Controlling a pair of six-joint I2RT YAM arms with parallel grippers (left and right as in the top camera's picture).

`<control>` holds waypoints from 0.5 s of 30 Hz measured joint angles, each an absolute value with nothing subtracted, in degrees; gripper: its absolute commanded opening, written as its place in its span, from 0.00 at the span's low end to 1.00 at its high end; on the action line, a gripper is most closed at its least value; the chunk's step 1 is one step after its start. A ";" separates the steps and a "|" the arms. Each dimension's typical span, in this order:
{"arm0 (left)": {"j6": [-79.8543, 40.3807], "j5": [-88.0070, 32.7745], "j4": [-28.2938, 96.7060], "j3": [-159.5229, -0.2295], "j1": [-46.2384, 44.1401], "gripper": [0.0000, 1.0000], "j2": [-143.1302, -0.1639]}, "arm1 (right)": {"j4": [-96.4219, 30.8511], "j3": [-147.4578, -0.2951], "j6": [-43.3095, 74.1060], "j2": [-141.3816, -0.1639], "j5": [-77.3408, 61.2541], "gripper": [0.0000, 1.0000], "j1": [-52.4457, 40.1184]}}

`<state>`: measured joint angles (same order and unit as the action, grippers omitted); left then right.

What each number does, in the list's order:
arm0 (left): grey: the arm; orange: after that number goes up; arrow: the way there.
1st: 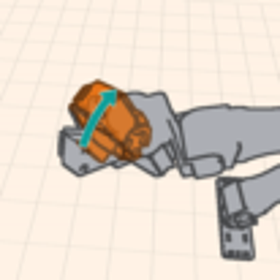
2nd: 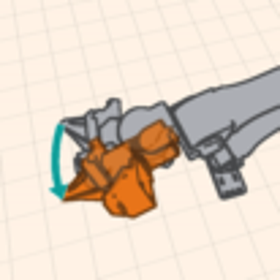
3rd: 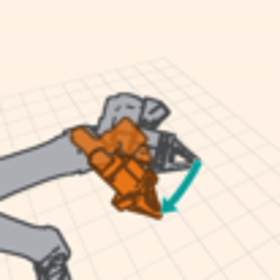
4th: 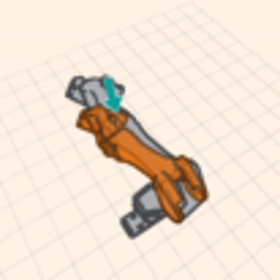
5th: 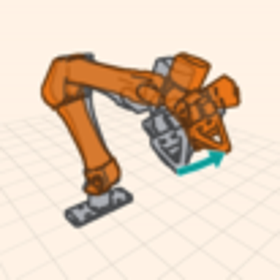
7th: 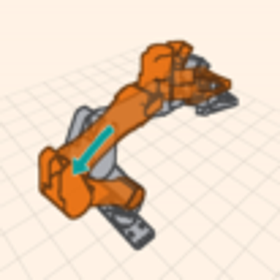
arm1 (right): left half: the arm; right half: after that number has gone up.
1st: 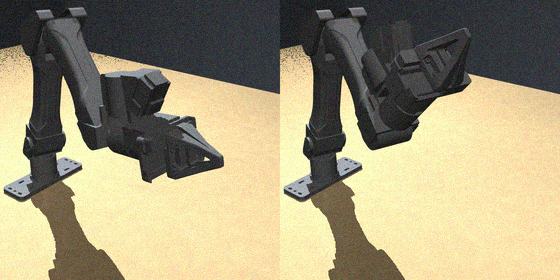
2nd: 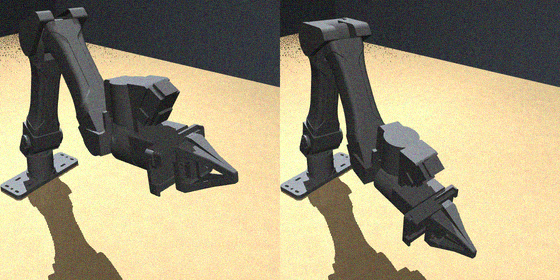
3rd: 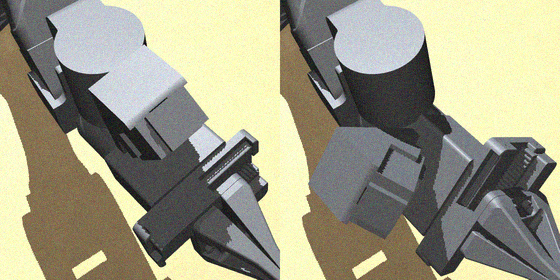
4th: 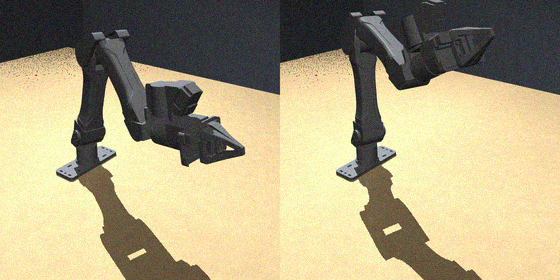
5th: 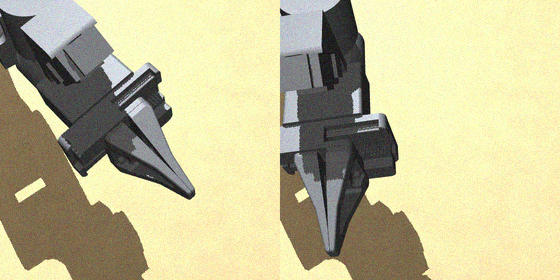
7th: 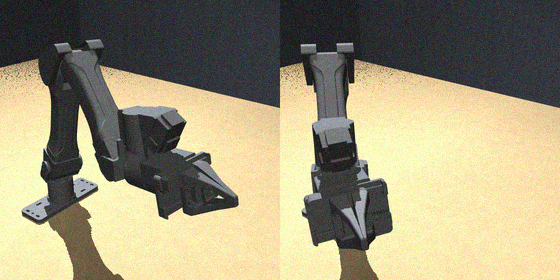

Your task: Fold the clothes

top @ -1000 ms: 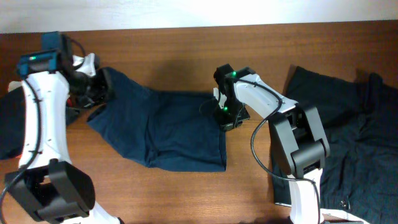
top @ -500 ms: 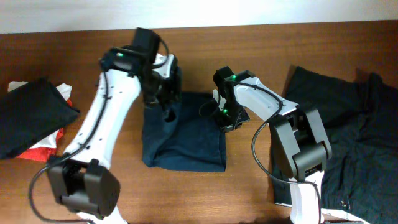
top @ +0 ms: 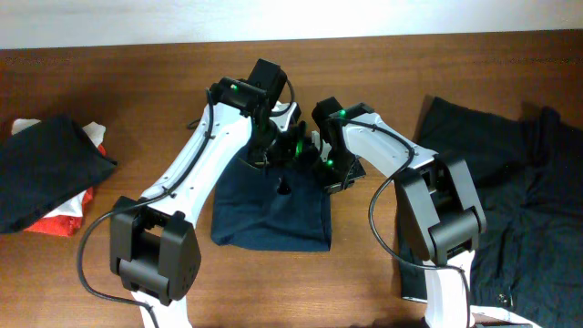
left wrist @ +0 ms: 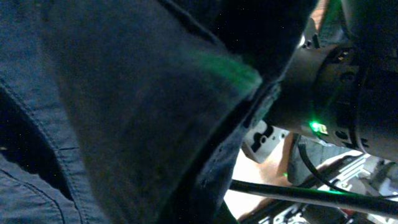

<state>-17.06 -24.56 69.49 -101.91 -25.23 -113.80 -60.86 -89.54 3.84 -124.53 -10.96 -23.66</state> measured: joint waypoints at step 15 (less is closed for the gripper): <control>-10.07 -29.04 69.52 -110.83 -10.70 0.87 -113.91 | -88.79 -118.91 1.45 -124.25 -14.02 0.36 -7.53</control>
<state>-10.07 -29.04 69.52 -110.83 -10.70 -113.91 -88.79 -118.91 1.45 -124.25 -14.02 -7.53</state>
